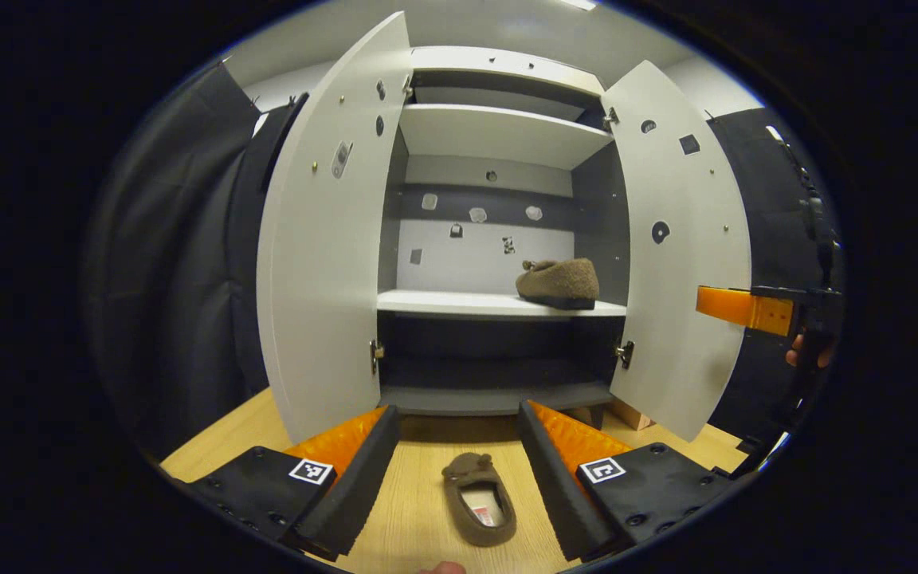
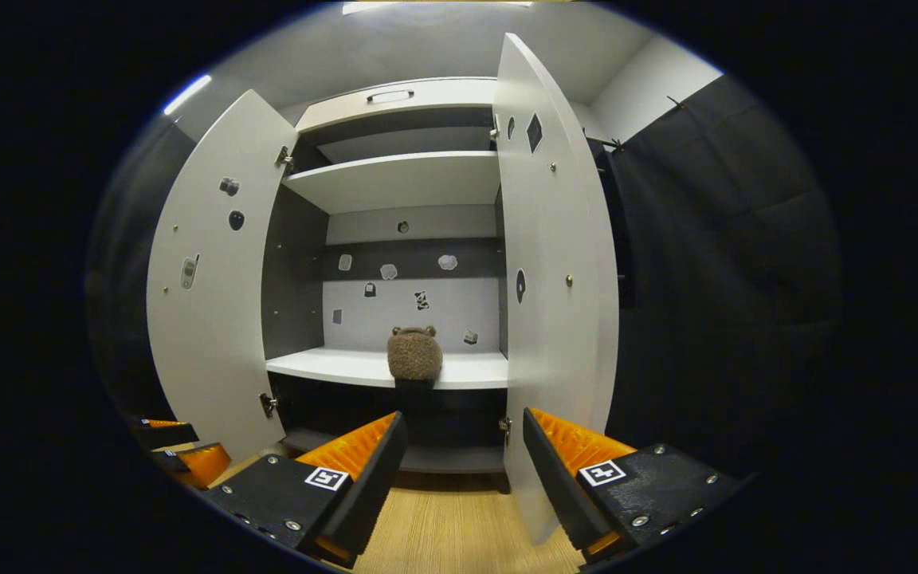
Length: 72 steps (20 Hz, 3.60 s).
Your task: Grab one shoe with the right hand and put it into the shoe cabinet, grab the other shoe with the left hand and put it into the shoe cabinet; then close the right door with the right hand and the left door with the left hand.
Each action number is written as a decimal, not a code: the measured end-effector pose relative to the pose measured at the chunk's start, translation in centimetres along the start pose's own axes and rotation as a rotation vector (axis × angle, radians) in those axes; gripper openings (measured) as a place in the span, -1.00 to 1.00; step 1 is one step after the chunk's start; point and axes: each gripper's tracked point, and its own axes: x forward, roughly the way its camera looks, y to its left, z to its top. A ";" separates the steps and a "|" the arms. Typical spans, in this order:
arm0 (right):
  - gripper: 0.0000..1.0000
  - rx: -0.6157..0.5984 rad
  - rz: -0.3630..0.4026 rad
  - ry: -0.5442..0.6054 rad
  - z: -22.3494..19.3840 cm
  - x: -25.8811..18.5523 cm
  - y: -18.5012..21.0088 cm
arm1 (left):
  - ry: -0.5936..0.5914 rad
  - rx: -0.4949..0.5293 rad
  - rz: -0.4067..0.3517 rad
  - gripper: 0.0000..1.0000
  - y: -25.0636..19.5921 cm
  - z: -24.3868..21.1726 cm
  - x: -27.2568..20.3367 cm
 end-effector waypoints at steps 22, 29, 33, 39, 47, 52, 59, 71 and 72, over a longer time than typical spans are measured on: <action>0.80 0.030 -0.011 0.046 -2.5 -2.8 -2.5 | 0.463 -0.103 0.013 -0.05 3.0 -22.1 13.4; 0.79 0.037 0.025 0.063 -3.4 -1.9 -1.4 | 0.358 -0.086 0.064 -0.66 2.6 -14.3 7.9; 0.80 0.041 0.041 0.070 -3.7 -1.6 -0.6 | 0.195 -0.107 0.060 -0.67 1.3 -3.0 4.5; 0.80 0.035 0.065 0.057 -3.2 -2.5 0.1 | -0.008 -0.052 0.039 -0.67 0.6 15.5 9.1; 0.80 0.032 -0.010 0.051 -1.6 -6.2 -4.6 | 0.023 -0.131 0.049 -0.67 0.5 24.6 26.0; 0.80 0.025 -0.061 0.050 -0.7 -7.0 -7.2 | 0.183 -0.148 0.124 -0.67 2.5 21.7 33.6; 0.80 0.032 -0.090 0.056 -0.5 -6.6 -8.9 | 0.271 -0.108 0.174 -0.67 4.0 19.5 37.4; 0.80 0.032 -0.088 0.067 -1.3 -5.8 -9.1 | 0.283 -0.104 0.181 0.65 5.2 18.8 38.1; 0.80 0.034 -0.086 0.071 -1.5 -5.7 -9.1 | 0.288 -0.109 0.181 0.84 5.2 18.7 37.9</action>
